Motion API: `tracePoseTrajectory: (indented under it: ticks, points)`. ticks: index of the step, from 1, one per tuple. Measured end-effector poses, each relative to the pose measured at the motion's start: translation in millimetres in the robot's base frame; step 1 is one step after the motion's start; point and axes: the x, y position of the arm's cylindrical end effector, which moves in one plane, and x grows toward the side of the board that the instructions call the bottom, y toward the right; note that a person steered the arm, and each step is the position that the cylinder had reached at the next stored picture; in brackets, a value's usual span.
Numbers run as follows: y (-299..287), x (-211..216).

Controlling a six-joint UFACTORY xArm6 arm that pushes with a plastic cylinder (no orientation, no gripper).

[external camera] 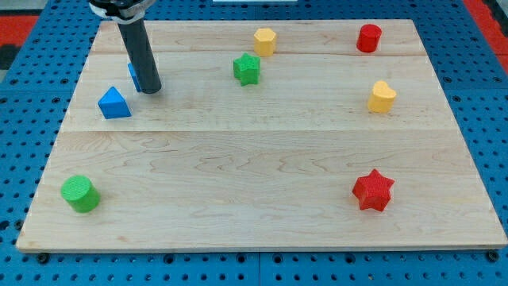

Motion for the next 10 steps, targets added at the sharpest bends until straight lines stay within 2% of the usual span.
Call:
tracePoseTrajectory:
  ticks: [1,2,3,5,6,9,10]
  points:
    - [-50.0,-14.5]
    - [-50.9,-24.0]
    - [-28.3,-59.8]
    - [7.2,-45.1]
    - [13.3,-62.6]
    - [14.0,-51.5]
    - [56.6,-38.1]
